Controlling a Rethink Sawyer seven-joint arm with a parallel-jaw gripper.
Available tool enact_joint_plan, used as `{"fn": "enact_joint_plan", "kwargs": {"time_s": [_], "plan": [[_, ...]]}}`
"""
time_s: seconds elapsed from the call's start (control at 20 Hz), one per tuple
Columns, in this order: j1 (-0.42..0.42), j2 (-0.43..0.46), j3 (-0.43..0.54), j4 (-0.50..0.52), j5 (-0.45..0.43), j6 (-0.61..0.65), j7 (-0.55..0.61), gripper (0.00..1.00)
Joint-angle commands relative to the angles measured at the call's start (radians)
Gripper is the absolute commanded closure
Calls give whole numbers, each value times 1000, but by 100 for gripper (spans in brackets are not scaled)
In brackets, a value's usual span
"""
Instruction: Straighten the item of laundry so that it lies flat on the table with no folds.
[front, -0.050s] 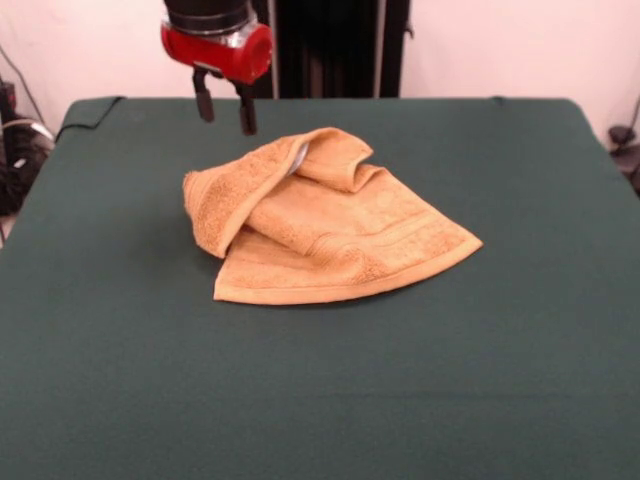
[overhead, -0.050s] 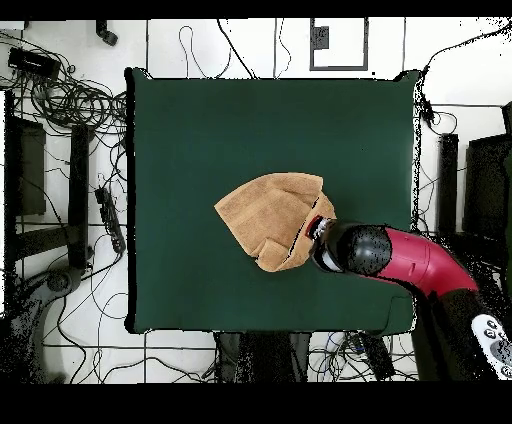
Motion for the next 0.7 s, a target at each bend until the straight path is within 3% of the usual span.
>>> {"fn": "enact_joint_plan", "kwargs": {"time_s": [0.05,0.7], "plan": [[37,50,136,61,42,26,-28,0],[90,120,103,20,31,-97,52,0]]}}
